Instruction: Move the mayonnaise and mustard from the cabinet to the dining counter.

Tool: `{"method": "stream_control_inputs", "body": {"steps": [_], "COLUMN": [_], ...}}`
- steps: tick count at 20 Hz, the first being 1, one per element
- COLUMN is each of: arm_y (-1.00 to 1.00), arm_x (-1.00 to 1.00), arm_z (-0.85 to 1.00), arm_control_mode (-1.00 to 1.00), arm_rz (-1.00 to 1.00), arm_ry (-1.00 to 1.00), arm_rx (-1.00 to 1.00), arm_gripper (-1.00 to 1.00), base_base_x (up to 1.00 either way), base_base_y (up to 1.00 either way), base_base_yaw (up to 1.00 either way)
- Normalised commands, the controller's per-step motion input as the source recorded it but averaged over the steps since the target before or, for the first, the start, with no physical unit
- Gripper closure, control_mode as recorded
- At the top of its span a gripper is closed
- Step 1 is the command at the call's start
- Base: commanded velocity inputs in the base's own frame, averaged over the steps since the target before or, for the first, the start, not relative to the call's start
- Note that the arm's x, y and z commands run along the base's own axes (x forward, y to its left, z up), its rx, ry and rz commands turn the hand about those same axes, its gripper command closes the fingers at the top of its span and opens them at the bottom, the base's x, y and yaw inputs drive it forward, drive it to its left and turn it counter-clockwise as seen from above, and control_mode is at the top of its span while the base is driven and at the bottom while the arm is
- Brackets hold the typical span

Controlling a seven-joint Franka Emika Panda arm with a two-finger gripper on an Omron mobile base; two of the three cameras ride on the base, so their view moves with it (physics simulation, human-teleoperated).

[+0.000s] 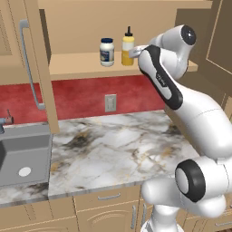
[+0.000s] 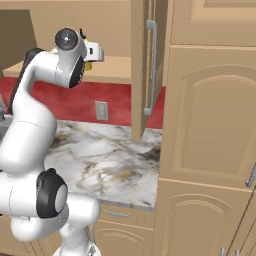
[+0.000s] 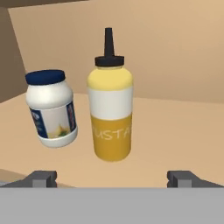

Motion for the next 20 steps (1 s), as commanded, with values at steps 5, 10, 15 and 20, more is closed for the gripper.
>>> {"method": "stream_control_inputs", "body": {"steps": [5, 10, 15, 20], "arm_y": [0.0, 0.0, 0.02, 0.1], "arm_x": [0.19, 0.21, 0.28, 0.33], "arm_z": [-0.11, -0.12, -0.07, -0.1], "arm_control_mode": [-1.0, -1.0, -1.0, -1.0], "arm_rz": [0.06, 0.06, 0.04, 0.03], "arm_ry": [0.0, 0.0, 0.0, 0.0], "arm_rx": [0.0, 0.0, 0.0, 0.0], "arm_gripper": [-1.0, -1.0, -1.0, -1.0], "base_base_x": [0.0, 0.0, 0.0, 0.0], "base_base_y": [0.0, 0.0, 0.0, 0.0], "base_base_yaw": [0.0, 0.0, 0.0, 0.0]}}
